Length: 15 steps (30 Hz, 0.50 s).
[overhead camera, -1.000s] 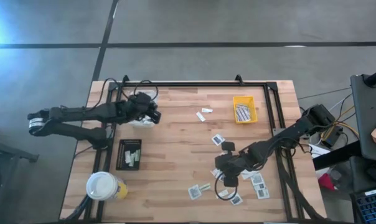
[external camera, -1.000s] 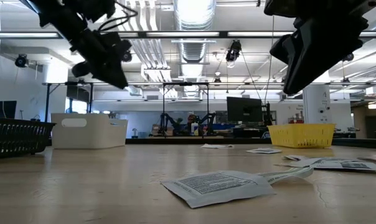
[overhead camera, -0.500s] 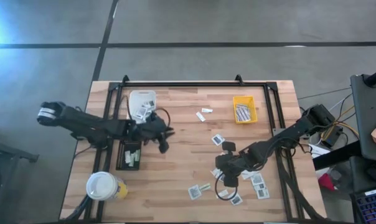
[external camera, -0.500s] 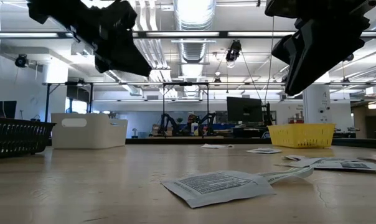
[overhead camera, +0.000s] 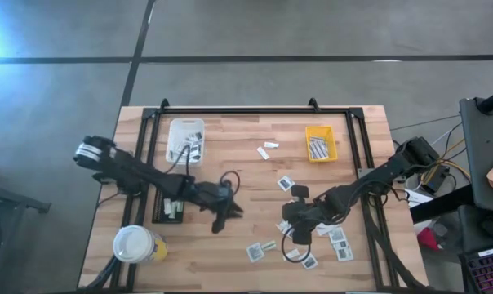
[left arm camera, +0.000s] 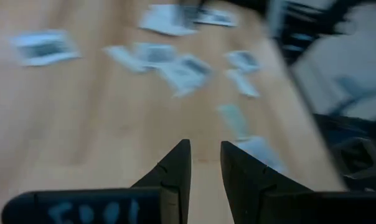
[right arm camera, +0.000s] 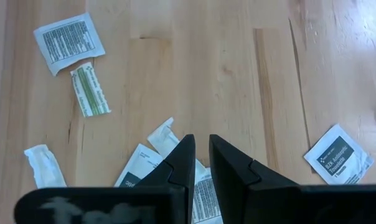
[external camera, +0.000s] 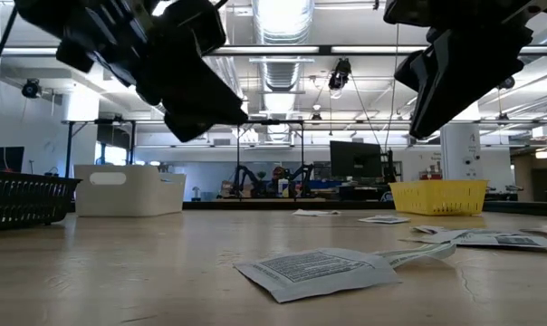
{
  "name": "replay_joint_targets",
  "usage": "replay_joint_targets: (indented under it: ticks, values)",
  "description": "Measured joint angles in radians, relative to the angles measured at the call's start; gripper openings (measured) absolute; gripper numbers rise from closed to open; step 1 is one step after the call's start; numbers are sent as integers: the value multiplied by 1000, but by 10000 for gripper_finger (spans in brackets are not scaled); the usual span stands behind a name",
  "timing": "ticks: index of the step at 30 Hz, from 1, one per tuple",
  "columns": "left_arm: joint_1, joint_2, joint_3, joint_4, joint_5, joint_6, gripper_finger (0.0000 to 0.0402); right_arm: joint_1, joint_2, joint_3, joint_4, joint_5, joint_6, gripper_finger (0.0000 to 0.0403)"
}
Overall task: Pick & Place First Aid Supplies
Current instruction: Put the gray towelette pack into the white bin
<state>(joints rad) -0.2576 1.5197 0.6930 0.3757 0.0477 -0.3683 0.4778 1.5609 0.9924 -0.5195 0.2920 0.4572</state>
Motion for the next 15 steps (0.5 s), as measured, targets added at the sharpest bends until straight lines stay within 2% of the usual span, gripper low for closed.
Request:
replay_joint_targets:
  ticks: [4,8,15]
  values:
    - [-28,89,21,122,81,-6,80,0,1,-2,2,1,12,43]
    - [-49,180,94,128,127,-9,80,0,1,-2,8,1,15,43]
    - [-61,335,239,122,343,16,80,0,1,-10,14,25,14,44]
